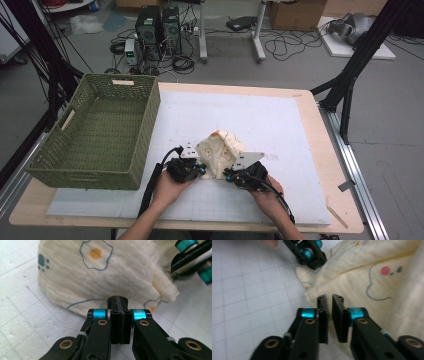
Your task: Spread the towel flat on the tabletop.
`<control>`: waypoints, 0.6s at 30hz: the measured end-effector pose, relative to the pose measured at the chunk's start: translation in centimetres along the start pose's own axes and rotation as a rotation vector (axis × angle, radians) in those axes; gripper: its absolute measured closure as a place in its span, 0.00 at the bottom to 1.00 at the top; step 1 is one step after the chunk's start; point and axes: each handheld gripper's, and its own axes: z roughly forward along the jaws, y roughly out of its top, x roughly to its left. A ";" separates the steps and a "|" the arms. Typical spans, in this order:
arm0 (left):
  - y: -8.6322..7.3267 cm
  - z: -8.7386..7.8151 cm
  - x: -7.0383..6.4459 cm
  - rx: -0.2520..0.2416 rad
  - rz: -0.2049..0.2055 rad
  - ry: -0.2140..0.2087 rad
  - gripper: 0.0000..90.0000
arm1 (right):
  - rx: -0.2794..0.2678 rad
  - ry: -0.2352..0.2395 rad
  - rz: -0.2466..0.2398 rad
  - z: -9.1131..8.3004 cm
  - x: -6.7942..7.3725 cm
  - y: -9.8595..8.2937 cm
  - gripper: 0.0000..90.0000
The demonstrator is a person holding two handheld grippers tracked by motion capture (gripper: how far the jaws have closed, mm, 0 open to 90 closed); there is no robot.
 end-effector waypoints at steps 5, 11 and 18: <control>-0.1 -1.5 -0.2 -0.024 0.008 -0.006 1.00 | -0.006 -0.005 0.006 -1.5 -0.7 -0.8 0.99; -0.2 -3.5 -0.3 -0.068 0.000 -0.019 0.99 | -0.070 0.009 0.059 -2.5 -0.6 -0.7 0.81; -0.4 -2.1 -0.9 -0.011 0.010 -0.053 0.74 | -0.010 0.006 0.028 0.2 1.4 0.5 0.69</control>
